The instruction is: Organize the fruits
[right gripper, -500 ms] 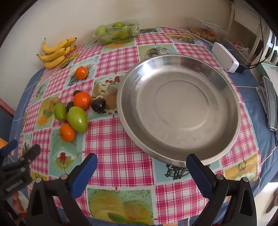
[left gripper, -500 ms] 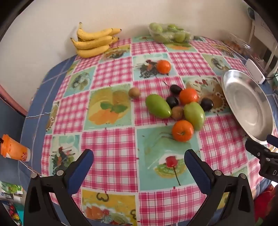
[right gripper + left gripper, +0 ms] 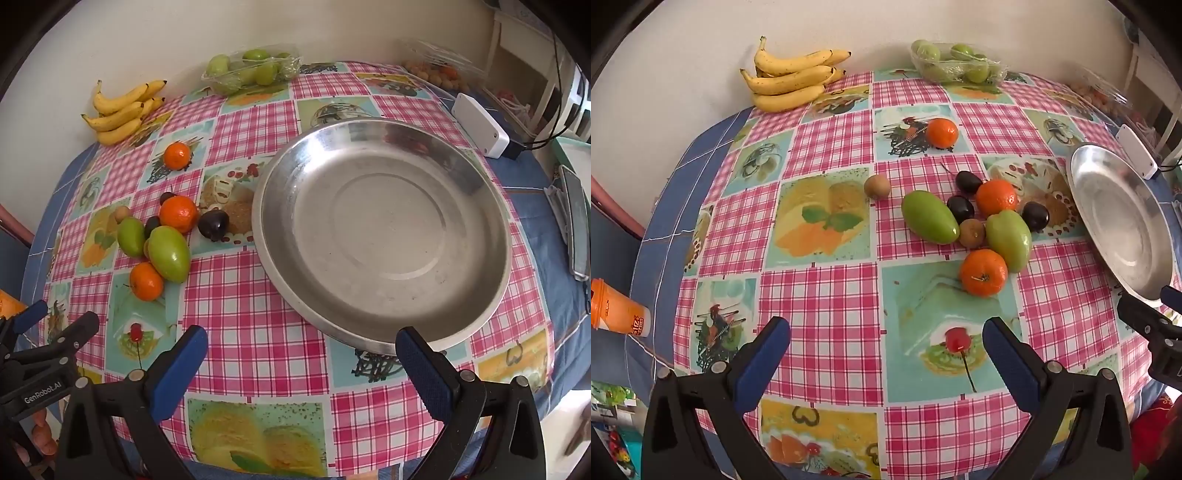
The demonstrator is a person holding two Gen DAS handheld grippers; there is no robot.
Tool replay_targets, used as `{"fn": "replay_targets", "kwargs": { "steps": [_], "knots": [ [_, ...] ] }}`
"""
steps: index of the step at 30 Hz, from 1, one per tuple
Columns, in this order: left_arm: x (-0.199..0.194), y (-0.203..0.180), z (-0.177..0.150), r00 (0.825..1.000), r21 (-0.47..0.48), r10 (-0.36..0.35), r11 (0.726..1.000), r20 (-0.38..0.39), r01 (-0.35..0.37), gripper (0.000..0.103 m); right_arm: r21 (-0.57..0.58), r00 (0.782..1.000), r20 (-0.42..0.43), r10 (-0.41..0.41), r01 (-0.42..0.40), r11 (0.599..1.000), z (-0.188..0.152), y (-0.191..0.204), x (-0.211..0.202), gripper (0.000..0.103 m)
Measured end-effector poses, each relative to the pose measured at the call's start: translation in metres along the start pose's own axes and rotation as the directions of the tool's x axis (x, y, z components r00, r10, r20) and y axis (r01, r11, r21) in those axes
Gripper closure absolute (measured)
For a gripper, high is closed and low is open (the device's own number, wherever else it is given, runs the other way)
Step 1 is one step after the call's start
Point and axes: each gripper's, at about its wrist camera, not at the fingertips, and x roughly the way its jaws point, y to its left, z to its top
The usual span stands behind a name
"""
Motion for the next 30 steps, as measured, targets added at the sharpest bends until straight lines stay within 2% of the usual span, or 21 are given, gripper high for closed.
{"fn": "replay_targets", "kwargs": {
  "steps": [6,30],
  "knots": [
    [0.006,-0.002,-0.003,1.000,-0.029,0.007,1.000,-0.005,-0.007,0.000,0.013,1.000,-0.003,0.010,-0.010,1.000,0.001,-0.002,0.000,0.000],
    [0.012,-0.003,-0.005,1.000,-0.039,0.010,0.999,-0.011,-0.010,0.000,0.021,1.000,-0.002,0.010,-0.010,1.000,0.002,-0.003,-0.002,0.000]
  ]
}}
